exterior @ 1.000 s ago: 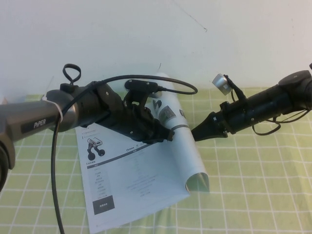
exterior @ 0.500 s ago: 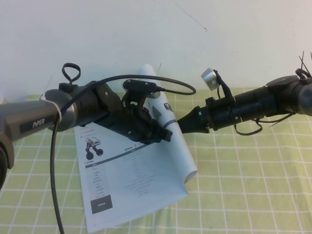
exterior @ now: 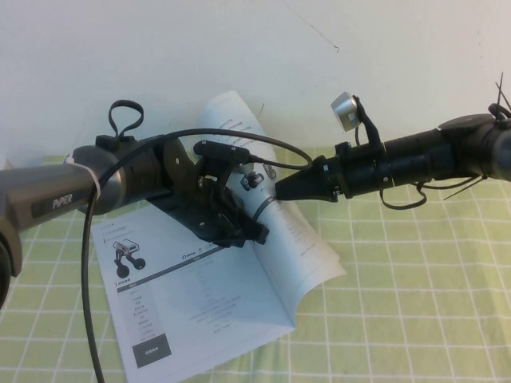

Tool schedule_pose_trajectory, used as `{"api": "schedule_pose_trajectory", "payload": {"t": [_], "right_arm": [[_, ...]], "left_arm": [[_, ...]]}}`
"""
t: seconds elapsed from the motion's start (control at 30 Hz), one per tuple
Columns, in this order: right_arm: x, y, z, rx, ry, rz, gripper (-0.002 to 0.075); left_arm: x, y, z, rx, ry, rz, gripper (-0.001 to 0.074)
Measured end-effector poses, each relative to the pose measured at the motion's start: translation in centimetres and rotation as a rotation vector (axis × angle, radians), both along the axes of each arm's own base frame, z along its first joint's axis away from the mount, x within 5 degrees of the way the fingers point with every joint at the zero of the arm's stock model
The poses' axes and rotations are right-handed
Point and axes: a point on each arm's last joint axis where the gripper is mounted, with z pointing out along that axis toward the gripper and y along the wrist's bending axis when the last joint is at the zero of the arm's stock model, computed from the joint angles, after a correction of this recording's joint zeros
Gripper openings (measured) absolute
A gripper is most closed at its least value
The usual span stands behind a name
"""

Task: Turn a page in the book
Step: Open the closed book

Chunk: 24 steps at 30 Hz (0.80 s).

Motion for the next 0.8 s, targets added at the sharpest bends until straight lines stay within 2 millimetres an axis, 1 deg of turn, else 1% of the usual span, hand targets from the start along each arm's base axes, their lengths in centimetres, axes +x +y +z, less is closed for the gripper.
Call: {"api": "schedule_pose_trajectory", "payload": {"t": [0.1,0.23,0.33,0.5,0.8], "right_arm": [[-0.1,0.1,0.8,0.012,-0.014,0.005,0.0134],[-0.5,1.0,1.2,0.019,-0.020,0.024,0.0134],[-0.8,1.8,1.3,0.026,-0.018,0.038,0.0132],[-1.3,3.0,1.4,0.032,-0.028,0.060,0.0118],[-2.0,4.5,1.6,0.053,-0.035,0.092,0.0114]], "left_arm": [[0.0,0.0,0.0,-0.004,0.008,0.011,-0.0002],[-0.1,0.0,0.1,-0.007,0.016,0.017,-0.0002],[-0.2,0.2,1.1,-0.010,0.000,0.015,-0.0004],[-0.6,1.0,3.7,0.019,-0.074,0.000,-0.0004],[-1.7,2.8,8.8,0.080,-0.211,0.039,-0.0004]]}}
